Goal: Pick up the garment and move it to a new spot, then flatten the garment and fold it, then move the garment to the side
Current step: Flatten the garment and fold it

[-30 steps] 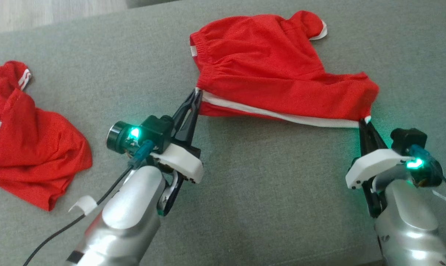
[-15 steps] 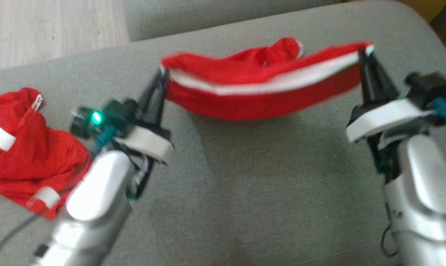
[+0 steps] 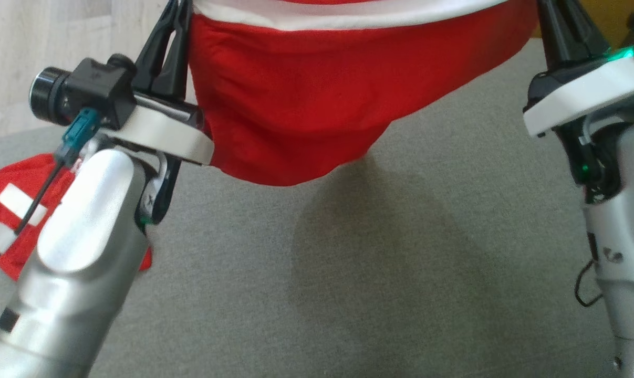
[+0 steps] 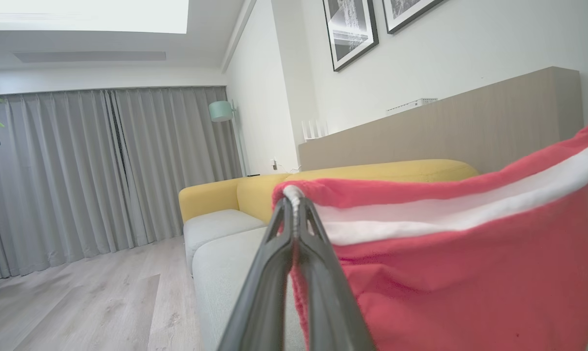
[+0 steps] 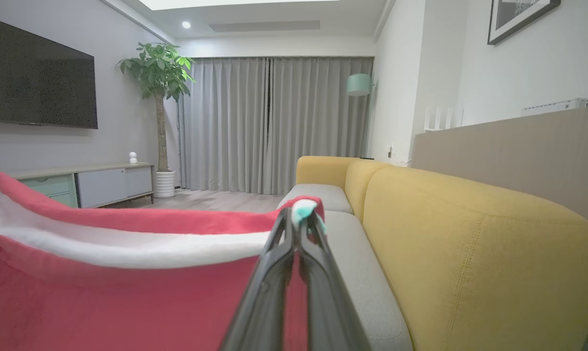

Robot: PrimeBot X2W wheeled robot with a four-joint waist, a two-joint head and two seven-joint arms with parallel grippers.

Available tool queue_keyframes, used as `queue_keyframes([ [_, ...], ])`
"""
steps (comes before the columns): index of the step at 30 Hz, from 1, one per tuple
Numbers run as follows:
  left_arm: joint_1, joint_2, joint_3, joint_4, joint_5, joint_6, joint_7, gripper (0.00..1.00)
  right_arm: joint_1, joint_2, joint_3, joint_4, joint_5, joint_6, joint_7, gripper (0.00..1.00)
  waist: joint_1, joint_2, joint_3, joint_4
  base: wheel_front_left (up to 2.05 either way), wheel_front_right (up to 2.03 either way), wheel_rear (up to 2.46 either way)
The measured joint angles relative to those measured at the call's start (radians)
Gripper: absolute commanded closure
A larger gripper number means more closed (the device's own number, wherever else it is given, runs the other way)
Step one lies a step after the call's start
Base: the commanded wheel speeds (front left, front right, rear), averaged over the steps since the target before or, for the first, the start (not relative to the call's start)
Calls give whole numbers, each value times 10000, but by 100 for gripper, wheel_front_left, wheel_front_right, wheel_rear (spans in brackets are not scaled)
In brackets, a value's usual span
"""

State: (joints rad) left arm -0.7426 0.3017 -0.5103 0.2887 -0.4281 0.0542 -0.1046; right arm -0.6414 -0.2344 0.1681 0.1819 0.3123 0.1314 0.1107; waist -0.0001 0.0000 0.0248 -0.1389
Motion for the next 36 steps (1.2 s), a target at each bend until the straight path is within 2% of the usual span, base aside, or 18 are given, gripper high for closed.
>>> queue_keyframes([
  [8, 1751, 577, -77, -2025, -35, 523, 447, 100, 1489, -422, 17, -1358, 194, 0, 662, 100, 0, 0, -280, 79, 0, 0, 0],
  [14, 2664, 1045, -86, -4059, -56, 959, 1260, 100, 2637, -385, -617, -2821, 186, 0, 1672, 100, -1, 0, -105, 115, 0, 0, 0],
  [19, 2336, 1174, -17, -4192, -435, 849, 1753, 100, 2391, -159, -863, -3016, 105, 0, 2288, 100, 0, 0, 428, 115, 0, 0, 0],
  [22, 1406, 1160, 46, -3430, -663, 439, 1873, 100, 1379, -77, -817, -2207, 123, 0, 2389, 100, 2, 0, 923, 88, 0, 0, 0],
  [27, -1213, 970, 109, -1321, -629, -401, 1808, 100, -1571, -157, -428, 38, 98, 0, 1877, 100, 4, 0, 1970, 22, 0, 0, 0],
  [30, -2898, 796, 222, 105, -416, -800, 1381, 100, -3537, -111, -270, 1555, -132, 0, 1026, 100, 5, 0, 2655, -40, 0, 0, 0],
  [36, -5590, 230, 596, 2261, -86, -1083, -293, 100, -6442, 228, -639, 3998, -840, 0, -1438, 100, 6, -1, 3776, -191, 0, 0, 0],
])
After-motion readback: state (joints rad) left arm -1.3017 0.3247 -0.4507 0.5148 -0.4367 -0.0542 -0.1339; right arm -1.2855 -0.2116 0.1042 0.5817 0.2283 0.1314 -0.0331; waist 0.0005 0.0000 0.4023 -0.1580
